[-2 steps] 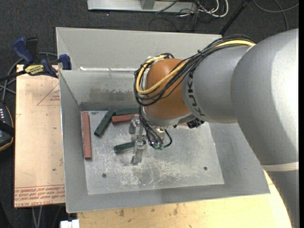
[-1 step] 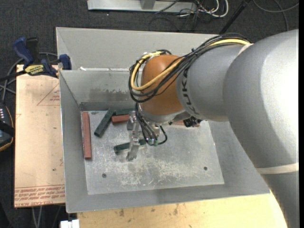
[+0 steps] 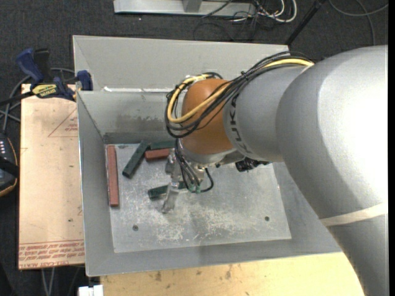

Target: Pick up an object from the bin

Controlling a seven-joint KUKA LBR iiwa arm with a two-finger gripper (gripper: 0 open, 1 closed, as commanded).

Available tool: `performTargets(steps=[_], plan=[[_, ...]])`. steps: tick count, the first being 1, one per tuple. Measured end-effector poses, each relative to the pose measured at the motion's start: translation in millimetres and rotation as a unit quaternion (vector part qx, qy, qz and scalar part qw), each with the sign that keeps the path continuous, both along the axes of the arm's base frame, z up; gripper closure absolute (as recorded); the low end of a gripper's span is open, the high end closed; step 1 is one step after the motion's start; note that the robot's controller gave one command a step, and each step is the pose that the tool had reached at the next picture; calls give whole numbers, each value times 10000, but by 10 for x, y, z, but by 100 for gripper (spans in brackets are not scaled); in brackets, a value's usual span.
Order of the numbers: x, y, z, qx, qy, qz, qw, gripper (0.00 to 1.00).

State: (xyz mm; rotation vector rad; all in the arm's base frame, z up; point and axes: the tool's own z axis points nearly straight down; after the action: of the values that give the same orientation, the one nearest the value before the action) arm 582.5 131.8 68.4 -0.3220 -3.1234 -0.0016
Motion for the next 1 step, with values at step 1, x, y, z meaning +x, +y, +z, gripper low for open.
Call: performTargets(steps=[1], plan=[[3, 7, 1, 2, -9, 4, 10000, 0]])
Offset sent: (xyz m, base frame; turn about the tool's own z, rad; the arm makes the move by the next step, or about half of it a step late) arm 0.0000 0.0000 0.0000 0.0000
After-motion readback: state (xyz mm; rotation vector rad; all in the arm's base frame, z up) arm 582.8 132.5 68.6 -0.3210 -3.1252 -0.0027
